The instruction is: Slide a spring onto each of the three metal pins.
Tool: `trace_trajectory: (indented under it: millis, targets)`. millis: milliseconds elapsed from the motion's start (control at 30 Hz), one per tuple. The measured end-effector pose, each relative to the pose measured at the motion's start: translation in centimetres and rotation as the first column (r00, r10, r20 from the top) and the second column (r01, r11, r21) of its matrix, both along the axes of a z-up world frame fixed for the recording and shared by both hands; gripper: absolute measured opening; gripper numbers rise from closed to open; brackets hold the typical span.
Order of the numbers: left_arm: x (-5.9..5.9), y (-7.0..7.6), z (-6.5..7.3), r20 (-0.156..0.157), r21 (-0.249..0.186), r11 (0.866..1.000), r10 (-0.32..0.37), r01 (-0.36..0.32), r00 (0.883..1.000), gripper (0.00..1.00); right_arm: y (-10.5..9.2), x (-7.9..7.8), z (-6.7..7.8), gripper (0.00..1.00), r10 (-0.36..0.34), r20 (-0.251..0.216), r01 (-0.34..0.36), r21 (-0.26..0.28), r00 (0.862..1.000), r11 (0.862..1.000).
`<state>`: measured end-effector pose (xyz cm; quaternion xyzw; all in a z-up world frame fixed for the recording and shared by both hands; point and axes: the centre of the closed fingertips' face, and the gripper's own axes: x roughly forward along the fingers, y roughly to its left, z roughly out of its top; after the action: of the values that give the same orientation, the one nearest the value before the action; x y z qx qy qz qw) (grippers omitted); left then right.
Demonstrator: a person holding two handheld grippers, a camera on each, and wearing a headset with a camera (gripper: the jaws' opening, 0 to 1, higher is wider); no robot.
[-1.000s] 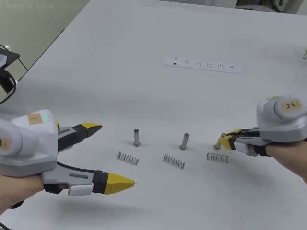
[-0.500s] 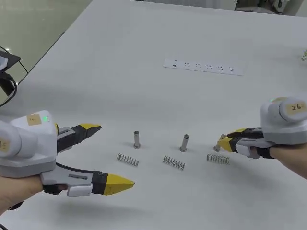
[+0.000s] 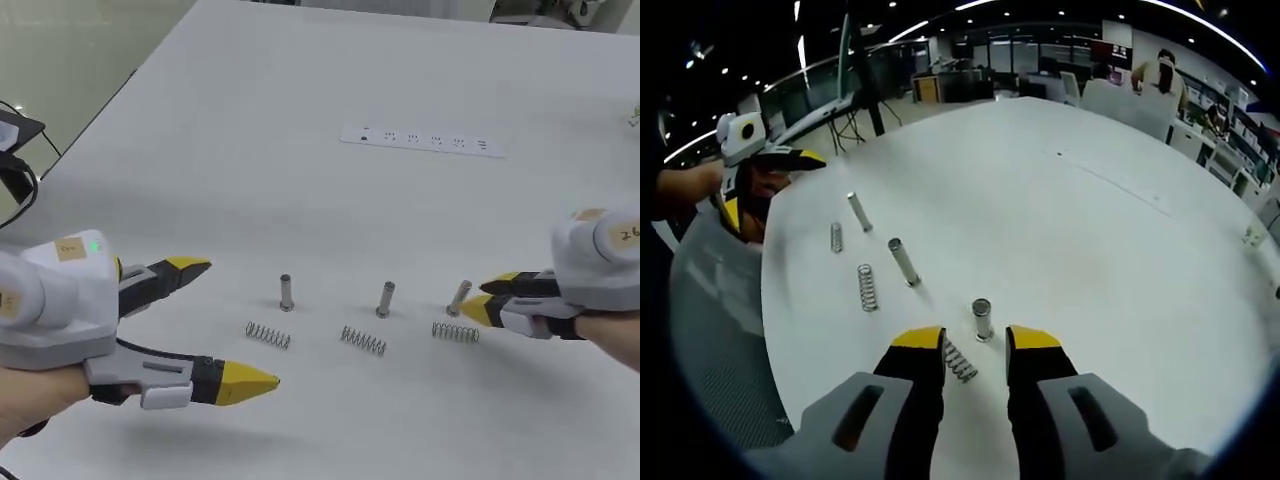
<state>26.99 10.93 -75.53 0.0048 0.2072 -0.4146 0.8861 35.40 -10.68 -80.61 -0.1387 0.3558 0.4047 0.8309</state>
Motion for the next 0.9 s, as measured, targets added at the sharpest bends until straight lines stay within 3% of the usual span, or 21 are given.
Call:
trace_trajectory:
  millis: [267, 467, 667, 900]
  targets:
    - [0.0, -0.2, -0.1, -0.002, 0.0, 1.0, -0.002, 0.002, 1.0, 0.98, 0.2, -0.8, -0.1, 0.22, 0.052, 0.001, -0.052, -0.018, 0.999, 0.998]
    - [-0.1, -0.1, -0.2, -0.005, 0.0, 1.0, 0.001, -0.001, 1.0, 0.98, 0.5, -1.7, -0.8, 0.21, 0.114, -0.026, -0.115, -0.046, 0.993, 0.992]
    - [-0.1, 0.1, -0.3, -0.006, 0.001, 1.0, 0.003, -0.003, 1.0, 0.98, 0.9, -2.4, -1.4, 0.23, 0.198, -0.041, -0.201, -0.072, 0.979, 0.977]
    - [-0.2, 0.1, -0.5, -0.009, 0.001, 1.0, 0.003, -0.003, 1.0, 0.98, 0.6, -2.7, -2.8, 0.22, 0.266, -0.059, -0.272, -0.149, 0.962, 0.951]
